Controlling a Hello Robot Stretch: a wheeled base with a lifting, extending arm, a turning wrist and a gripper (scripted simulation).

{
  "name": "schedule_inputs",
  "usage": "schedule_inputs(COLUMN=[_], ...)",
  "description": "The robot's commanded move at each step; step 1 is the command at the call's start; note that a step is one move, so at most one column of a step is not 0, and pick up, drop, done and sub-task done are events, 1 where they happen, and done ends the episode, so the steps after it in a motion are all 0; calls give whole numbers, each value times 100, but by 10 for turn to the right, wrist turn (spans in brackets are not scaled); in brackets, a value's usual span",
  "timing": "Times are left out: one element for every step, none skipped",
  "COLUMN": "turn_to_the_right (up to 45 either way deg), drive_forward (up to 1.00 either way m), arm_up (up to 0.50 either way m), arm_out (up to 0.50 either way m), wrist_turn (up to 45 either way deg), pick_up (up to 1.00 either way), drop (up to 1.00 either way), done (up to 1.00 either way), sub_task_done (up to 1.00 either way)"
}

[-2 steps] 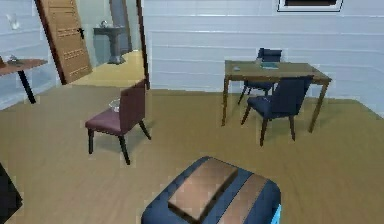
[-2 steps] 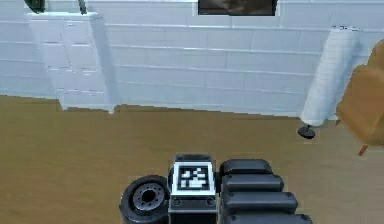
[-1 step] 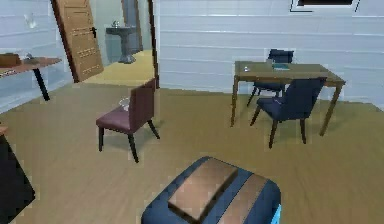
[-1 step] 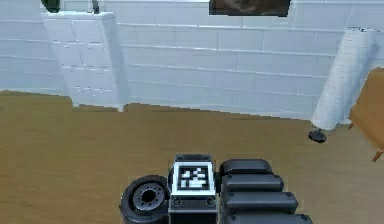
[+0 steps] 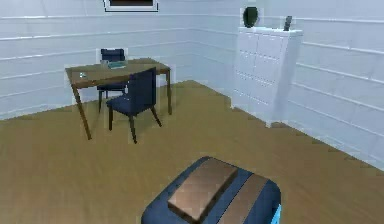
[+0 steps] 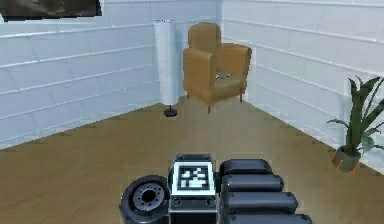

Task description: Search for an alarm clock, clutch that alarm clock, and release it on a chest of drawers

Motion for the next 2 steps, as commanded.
schedule_inputs(turn_to_the_right=[450, 120], drive_forward=[0, 0], arm_up=[0, 0], arm_out=[0, 0], wrist_turn=[0, 0], pick_up=[0, 0], drop=[0, 0], done=[0, 0], sub_task_done=[0, 0])
